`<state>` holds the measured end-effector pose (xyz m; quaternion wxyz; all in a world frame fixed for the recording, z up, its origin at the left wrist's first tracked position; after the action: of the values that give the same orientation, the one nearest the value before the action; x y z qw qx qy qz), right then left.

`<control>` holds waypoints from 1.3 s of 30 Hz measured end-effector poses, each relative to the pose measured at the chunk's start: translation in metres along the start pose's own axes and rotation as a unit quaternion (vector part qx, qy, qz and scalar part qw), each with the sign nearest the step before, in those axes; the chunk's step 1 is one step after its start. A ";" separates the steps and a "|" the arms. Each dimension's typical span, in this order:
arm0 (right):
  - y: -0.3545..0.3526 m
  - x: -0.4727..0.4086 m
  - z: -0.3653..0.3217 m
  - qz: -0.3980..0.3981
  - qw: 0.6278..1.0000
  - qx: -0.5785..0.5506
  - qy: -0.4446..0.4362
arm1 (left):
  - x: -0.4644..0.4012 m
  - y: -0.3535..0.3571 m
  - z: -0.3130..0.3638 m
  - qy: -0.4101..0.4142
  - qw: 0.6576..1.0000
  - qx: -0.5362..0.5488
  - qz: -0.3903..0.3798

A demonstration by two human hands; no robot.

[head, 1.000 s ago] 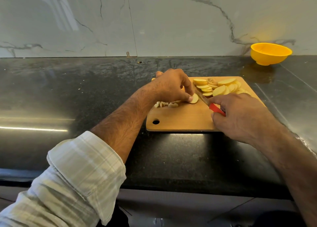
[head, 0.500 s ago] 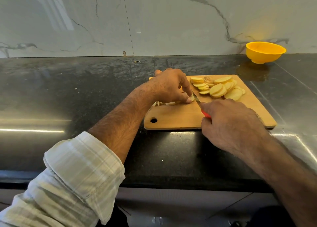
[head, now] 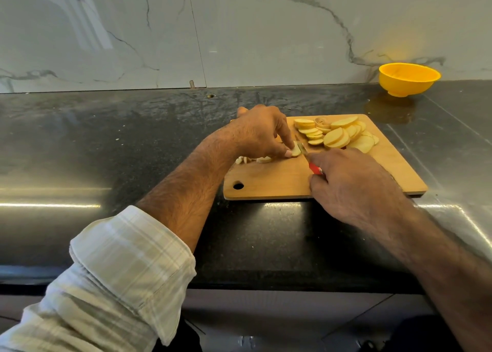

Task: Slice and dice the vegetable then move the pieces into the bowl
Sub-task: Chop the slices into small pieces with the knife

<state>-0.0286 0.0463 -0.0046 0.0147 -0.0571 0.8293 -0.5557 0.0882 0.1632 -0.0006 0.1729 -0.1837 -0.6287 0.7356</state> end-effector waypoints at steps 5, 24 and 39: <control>0.004 0.009 -0.005 -0.005 1.000 0.011 0.002 | -0.001 -0.001 0.000 0.004 1.000 0.009 0.006; 0.003 0.001 -0.006 0.022 1.000 -0.022 -0.005 | 0.000 0.002 -0.003 0.007 0.999 0.038 -0.003; 0.003 -0.013 -0.011 -0.016 0.999 -0.046 0.016 | 0.004 -0.002 -0.006 0.014 0.997 0.080 -0.001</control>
<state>-0.0170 0.0593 -0.0040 -0.0101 -0.0625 0.8530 -0.5181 0.0878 0.1707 0.0003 0.1964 -0.1785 -0.5657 0.7807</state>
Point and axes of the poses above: each hand's wrist, its own x-axis away from the middle knuckle, its own y-axis out of the palm, z = x × y, the point moved 10 cm from there along -x, towards the middle knuckle, and after that the axes turned 12 degrees about -x, right-handed, at the moved point
